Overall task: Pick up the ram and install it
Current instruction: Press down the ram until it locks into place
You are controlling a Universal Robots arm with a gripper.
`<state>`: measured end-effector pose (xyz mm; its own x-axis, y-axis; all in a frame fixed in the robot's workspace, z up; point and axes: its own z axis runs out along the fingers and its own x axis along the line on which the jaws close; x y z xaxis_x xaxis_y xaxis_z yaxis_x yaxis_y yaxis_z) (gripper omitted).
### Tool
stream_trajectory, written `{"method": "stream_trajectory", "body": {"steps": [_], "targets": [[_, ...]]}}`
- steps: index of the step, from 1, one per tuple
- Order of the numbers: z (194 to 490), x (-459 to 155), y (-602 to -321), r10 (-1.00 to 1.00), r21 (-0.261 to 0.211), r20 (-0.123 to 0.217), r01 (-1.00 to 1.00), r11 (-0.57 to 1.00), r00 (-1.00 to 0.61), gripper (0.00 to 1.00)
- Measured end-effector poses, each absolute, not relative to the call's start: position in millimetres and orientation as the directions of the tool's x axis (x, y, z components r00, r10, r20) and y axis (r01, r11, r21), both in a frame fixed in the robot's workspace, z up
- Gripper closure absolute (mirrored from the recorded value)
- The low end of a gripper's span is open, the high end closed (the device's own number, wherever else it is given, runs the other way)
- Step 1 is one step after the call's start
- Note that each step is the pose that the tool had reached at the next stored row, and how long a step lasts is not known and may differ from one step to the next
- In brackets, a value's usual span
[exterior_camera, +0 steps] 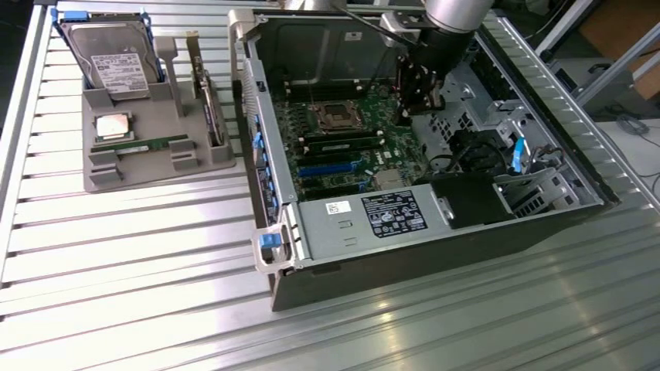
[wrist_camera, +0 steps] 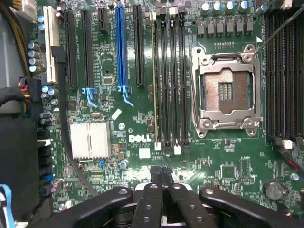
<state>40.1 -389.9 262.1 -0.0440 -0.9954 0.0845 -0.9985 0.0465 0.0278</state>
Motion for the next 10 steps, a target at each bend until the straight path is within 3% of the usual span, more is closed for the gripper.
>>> {"method": "stream_trajectory", "body": {"steps": [10], "targets": [[296.5, 53.2, -389.9, -0.996, 0.028, 0.077, -0.998, 0.05, -0.048, 0.89]]}}
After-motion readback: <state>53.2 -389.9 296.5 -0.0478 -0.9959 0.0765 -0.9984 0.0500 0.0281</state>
